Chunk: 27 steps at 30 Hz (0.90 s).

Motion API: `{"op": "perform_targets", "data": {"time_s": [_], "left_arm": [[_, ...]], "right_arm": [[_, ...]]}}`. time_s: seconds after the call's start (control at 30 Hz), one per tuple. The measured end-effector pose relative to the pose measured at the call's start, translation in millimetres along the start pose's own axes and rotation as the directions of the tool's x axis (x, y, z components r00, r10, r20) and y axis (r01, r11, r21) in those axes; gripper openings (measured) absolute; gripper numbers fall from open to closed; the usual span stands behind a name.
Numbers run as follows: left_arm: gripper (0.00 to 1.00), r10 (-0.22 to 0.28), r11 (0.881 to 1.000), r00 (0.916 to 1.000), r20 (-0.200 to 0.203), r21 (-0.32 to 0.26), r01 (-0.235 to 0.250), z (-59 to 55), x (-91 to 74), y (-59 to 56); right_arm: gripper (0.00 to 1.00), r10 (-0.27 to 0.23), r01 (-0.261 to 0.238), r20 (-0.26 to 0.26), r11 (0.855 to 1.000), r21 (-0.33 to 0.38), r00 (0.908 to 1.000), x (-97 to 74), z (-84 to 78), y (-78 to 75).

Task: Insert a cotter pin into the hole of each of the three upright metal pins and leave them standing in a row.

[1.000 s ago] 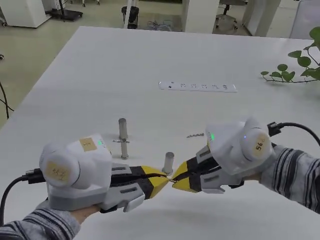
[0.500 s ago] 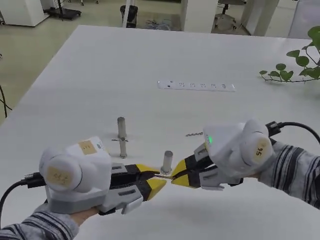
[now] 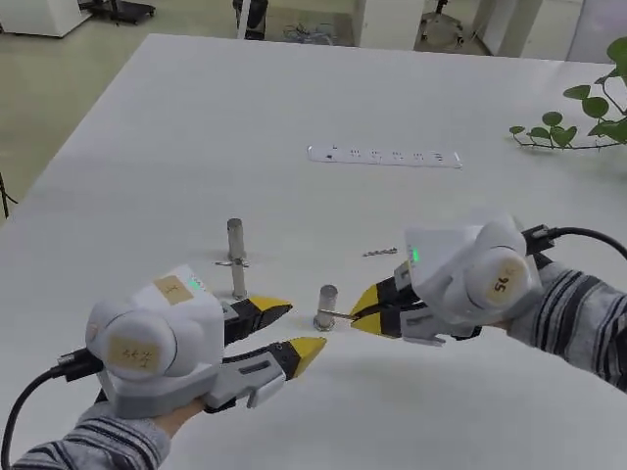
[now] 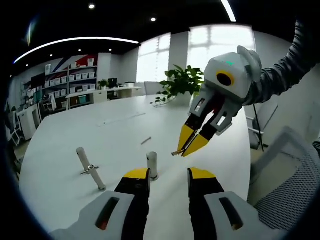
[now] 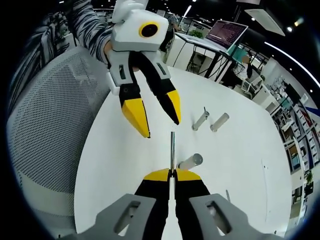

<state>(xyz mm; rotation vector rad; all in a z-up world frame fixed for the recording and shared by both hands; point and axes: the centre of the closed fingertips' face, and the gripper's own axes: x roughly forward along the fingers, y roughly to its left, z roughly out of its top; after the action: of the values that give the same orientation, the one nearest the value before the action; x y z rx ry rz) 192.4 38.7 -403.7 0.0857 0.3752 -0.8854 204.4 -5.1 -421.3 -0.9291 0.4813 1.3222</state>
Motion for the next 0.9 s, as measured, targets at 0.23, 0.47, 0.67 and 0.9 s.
{"op": "perform_targets", "data": {"time_s": [0.23,0.47,0.67,0.9], "left_arm": [[0.28,0.046,0.999,0.9989,-0.002,-0.002,-0.046,-2.4,9.2,6.5],[0.29,0.122,0.992,0.9925,0.006,-0.032,-0.122,-5.1,20.1,20.1],[0.28,0.158,0.986,0.9874,-0.01,-0.046,-0.158,-10.9,30.4,25.8],[0.27,0.181,0.98,0.9826,-0.04,-0.076,-0.184,-19.3,44.4,29.9]], "right_arm": [[0.0,-0.017,0.018,-0.046,1.0,0.018,0.9988,7.0,-19.4,-11.9],[0.0,-0.02,0.022,-0.079,0.999,0.025,0.9967,11.9,-34.3,-18.3],[0.0,-0.026,0.03,-0.105,0.999,0.034,0.9942,15.8,-46.2,-23.4],[0.0,-0.032,0.036,-0.113,0.999,0.035,0.9931,18.5,-50.6,-27.7]]}}
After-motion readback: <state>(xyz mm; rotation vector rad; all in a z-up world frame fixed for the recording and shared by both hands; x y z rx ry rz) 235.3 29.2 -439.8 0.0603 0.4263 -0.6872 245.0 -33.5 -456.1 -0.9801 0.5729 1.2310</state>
